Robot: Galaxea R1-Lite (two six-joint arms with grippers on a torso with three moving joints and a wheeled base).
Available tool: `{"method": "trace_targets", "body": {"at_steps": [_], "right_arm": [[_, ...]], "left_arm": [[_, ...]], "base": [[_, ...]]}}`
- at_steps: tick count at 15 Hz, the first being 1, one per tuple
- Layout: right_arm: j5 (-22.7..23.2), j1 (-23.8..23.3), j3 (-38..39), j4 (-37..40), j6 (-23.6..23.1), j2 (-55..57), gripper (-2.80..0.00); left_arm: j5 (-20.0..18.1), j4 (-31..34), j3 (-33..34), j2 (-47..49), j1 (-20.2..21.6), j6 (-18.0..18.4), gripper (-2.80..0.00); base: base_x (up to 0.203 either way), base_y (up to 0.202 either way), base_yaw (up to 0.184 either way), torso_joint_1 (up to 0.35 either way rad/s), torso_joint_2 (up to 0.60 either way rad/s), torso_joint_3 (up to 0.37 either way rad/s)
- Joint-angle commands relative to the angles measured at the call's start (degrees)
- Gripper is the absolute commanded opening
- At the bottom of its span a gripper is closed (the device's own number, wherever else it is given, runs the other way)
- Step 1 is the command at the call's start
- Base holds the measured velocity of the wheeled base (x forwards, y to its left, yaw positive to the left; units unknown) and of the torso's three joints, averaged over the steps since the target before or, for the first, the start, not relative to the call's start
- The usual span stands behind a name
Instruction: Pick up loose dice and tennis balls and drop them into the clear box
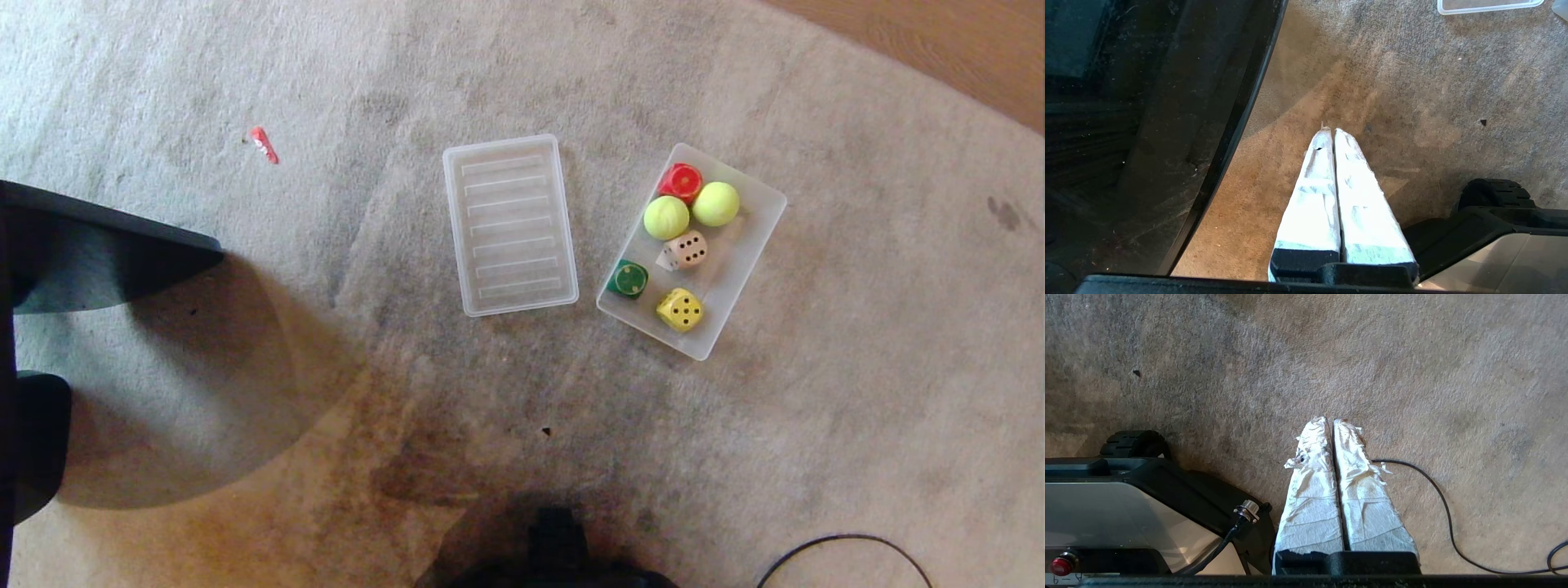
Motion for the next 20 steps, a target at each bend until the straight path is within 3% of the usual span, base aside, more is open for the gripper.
{"method": "trace_targets", "body": {"at_steps": [1,6,20], "right_arm": [[0.0,0.0,0.0,0.1,0.0,0.0,-2.80],[0.0,0.0,0.0,0.1,0.0,0.0,-2.80],[0.0,0.0,0.0,0.1,0.0,0.0,-2.80]], "left_arm": [[0.0,0.0,0.0,0.0,0.0,-0.1,-2.80],[0.0,0.0,0.0,0.0,0.0,0.0,-2.80],[0.0,0.0,0.0,0.0,0.0,-0.1,-2.80]], "base": [[0.000,0.000,0.000,0.000,0.00,0.000],[0.000,0.000,0.000,0.001,0.00,0.072],[0.000,0.000,0.000,0.002,0.00,0.199]]}}
